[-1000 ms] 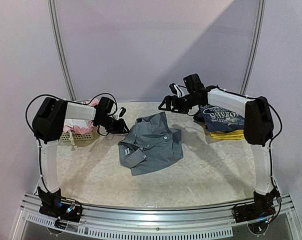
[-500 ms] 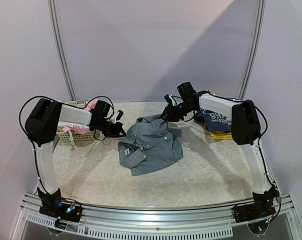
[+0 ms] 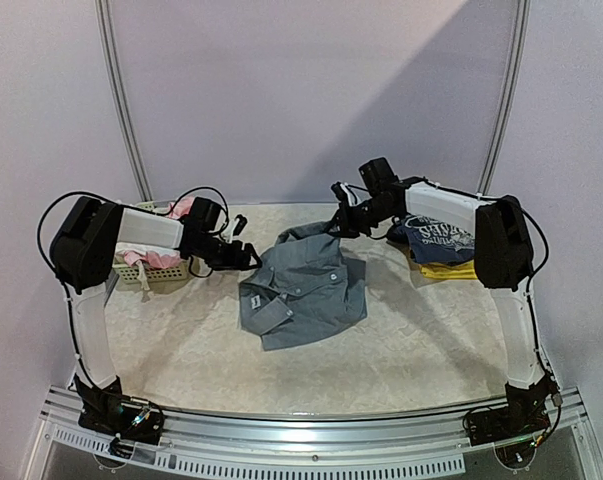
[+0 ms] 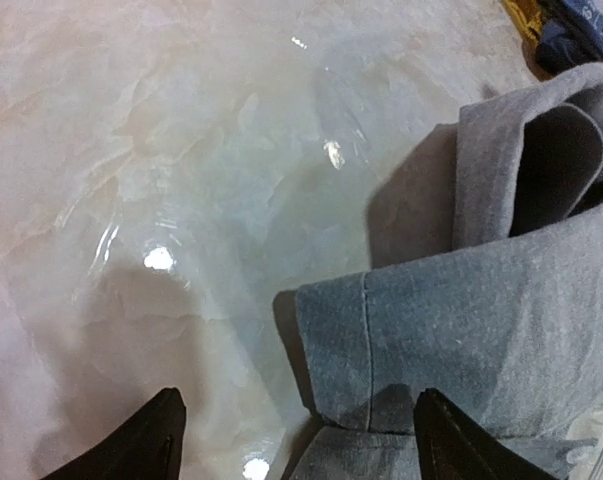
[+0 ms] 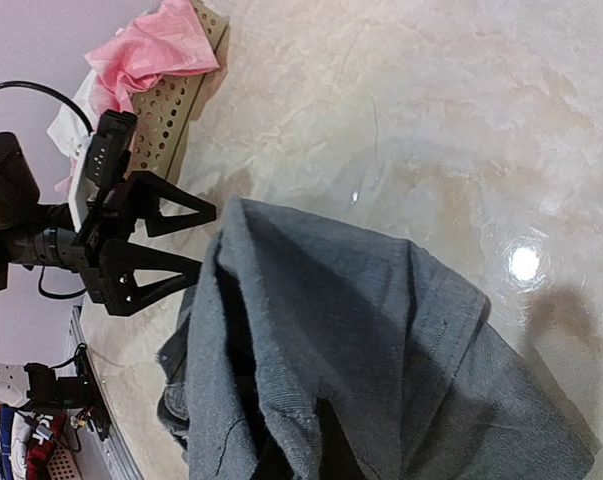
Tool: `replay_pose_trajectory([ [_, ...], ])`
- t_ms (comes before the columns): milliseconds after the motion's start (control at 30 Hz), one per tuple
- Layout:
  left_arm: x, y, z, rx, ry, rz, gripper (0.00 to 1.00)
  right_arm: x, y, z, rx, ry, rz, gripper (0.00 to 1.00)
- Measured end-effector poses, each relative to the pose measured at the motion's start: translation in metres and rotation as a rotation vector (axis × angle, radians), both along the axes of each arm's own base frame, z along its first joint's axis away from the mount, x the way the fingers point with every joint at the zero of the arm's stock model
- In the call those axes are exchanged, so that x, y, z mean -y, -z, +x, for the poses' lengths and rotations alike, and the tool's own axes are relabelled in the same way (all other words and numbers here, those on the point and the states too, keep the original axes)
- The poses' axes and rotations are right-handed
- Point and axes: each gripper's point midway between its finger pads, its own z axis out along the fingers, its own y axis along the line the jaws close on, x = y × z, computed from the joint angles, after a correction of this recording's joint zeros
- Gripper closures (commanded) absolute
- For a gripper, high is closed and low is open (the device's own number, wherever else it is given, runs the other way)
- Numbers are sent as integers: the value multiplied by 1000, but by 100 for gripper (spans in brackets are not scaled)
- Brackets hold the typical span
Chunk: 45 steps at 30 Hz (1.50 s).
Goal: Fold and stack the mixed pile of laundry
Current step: Pick up the crumpled shirt from the center of the board.
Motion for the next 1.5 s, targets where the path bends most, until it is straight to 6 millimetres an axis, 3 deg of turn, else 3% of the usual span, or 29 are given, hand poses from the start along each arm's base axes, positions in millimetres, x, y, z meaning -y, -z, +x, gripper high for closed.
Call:
replay_pose_trajectory([
  [100,6,-10,8,31,25,-18,19,-1,-15,1,32,-1,17,100],
  [233,19,-22,19,63,69,-61,19,-1,-16,1,38,-1,19,100],
  [467,31,-9,19,30,134,-101,23,0,-12,2,39,7,8,100],
  [800,37,7,29,0,154,-94,27,8,25,-6,-10,11,-42,100],
  [1067,47,7,31,-3,183,-122,34,10,33,-7,-16,13,-53,100],
  [1333,62,13,18,-30,231,-133,72,13,41,-3,-10,35,-76,100],
  [1400,66,16,16,-39,237,-140,87,12,41,-2,-11,37,-73,100],
  [1433,67,16,16,-38,242,-141,98,12,41,-2,-12,39,-72,100],
  [1500,68,16,14,-45,245,-147,100,12,40,-1,-11,43,-67,100],
])
